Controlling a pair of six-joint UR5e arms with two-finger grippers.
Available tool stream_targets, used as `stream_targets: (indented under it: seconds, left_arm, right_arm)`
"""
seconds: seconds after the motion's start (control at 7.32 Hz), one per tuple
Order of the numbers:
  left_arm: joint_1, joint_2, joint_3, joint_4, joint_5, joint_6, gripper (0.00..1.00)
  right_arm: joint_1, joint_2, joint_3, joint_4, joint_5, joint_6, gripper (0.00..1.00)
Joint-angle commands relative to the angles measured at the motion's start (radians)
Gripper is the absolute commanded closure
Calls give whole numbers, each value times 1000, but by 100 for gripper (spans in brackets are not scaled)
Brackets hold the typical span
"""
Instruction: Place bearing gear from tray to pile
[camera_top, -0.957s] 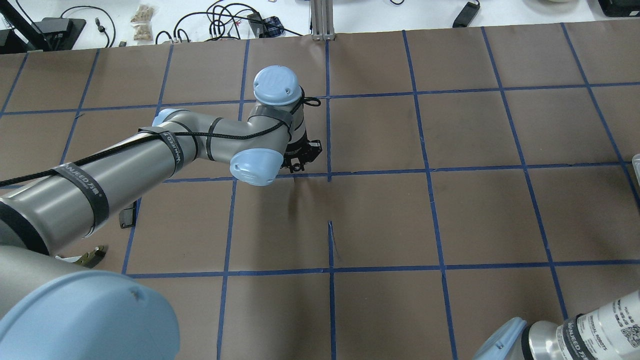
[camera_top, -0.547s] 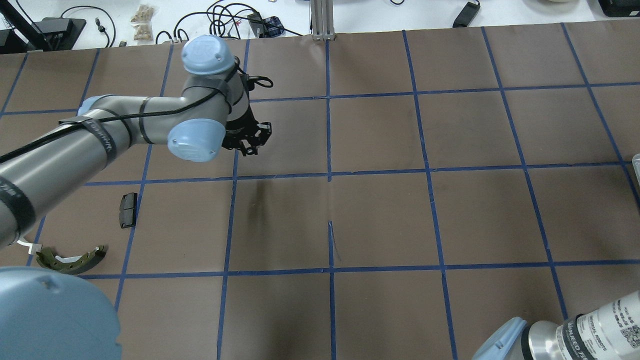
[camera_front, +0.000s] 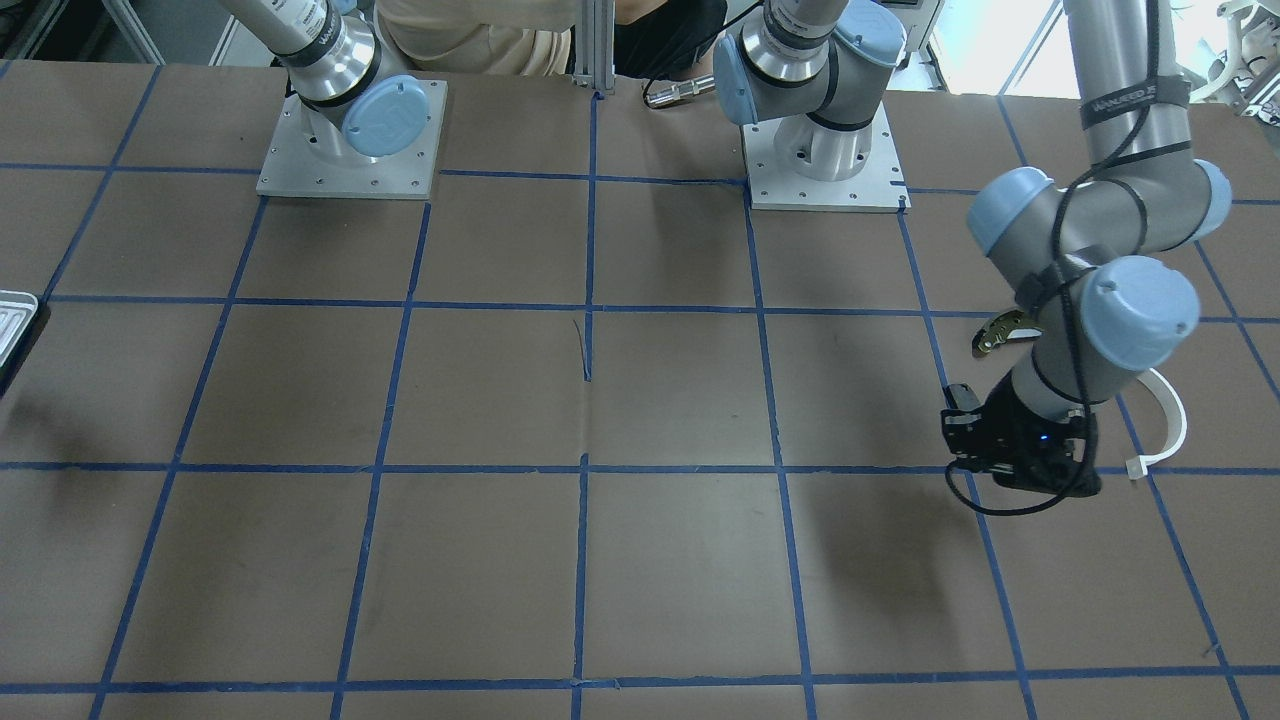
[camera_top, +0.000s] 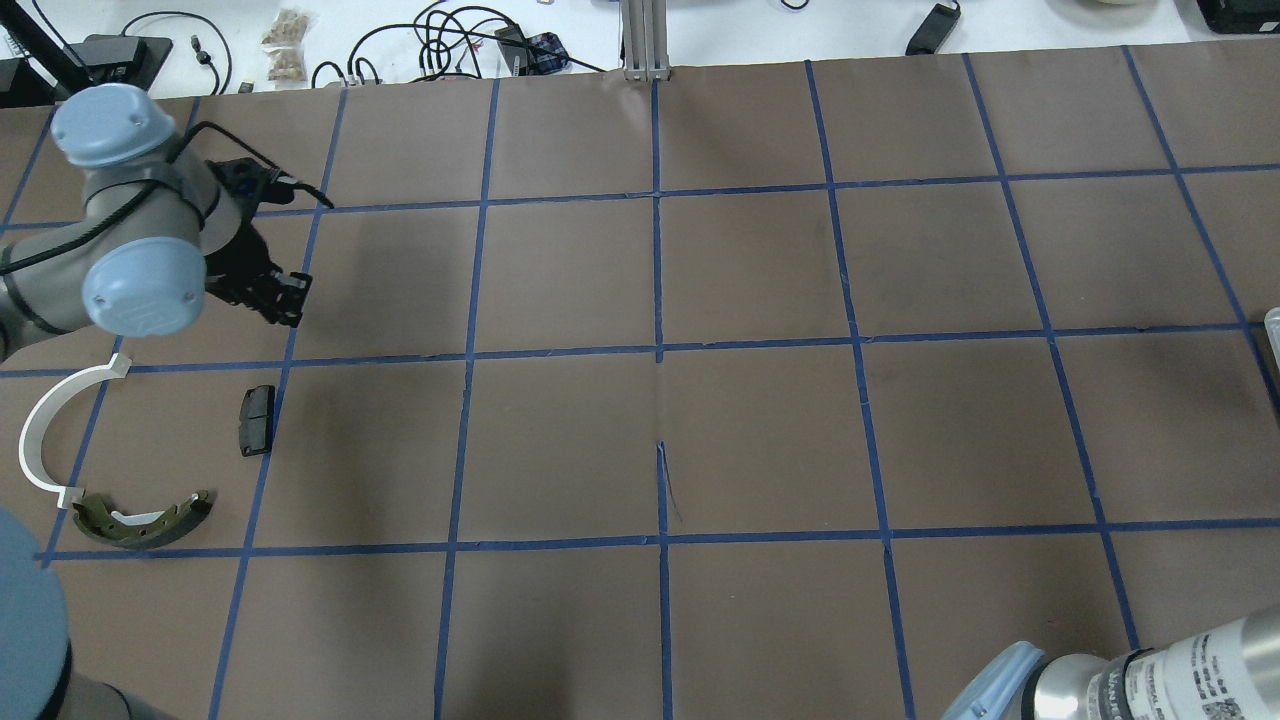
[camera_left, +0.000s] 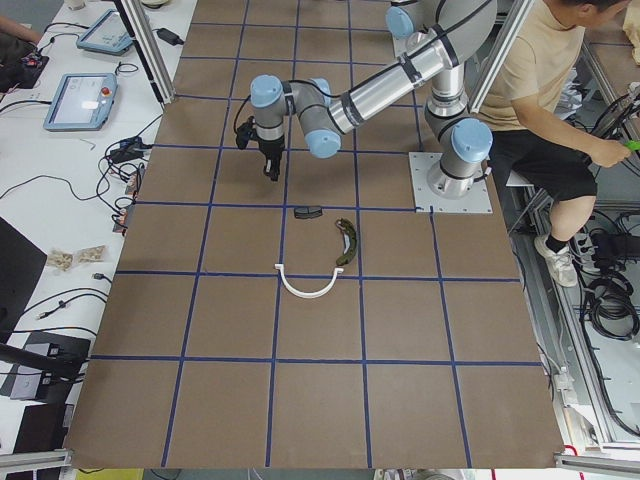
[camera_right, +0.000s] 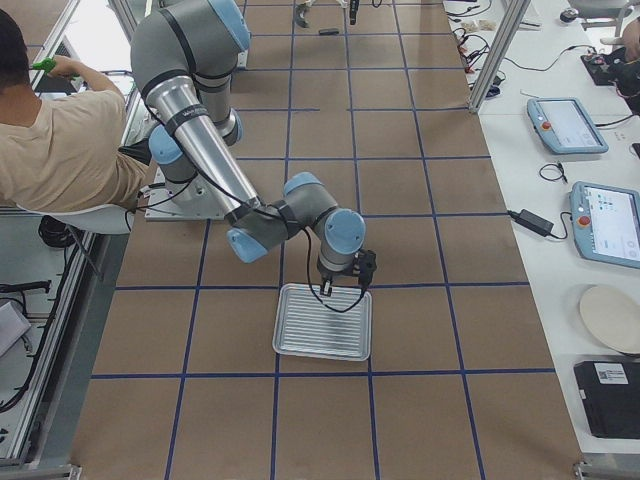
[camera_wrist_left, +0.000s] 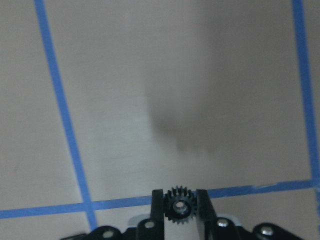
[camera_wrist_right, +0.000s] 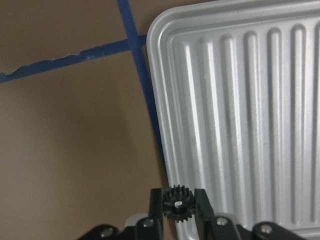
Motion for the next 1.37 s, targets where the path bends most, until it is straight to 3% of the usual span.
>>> stream_targets:
  seconds: [0.0, 0.14, 0.27, 0.41, 0.55, 0.68, 0.96, 1.23]
  left_arm:
    - [196, -26, -31, 37, 0, 241, 93]
    - [227, -50, -32, 72, 0, 277, 92]
    - [235, -63, -37, 77, -2, 279, 83]
    - [237, -71, -58, 84, -9, 270, 41]
    - [237, -77, -66, 132, -17, 264, 27]
    - [231, -69, -57, 136, -15, 262, 19]
    - [154, -25, 10, 93, -5, 172, 16]
    - [52, 10, 120, -54, -12, 95, 15]
  right_arm:
    - [146, -165, 66, 174, 4, 289, 98]
    - [233, -250, 131, 185, 5, 444, 98]
    - [336, -325, 212, 171, 7, 593, 98]
    - [445, -383, 276, 167, 11, 794, 98]
    - [566, -393, 301, 164, 68, 995, 98]
    - [692, -383, 306, 82, 124, 1224, 98]
    - [905, -285, 326, -166, 140, 1588, 97]
    - [1114, -159, 317, -375, 140, 2048, 96]
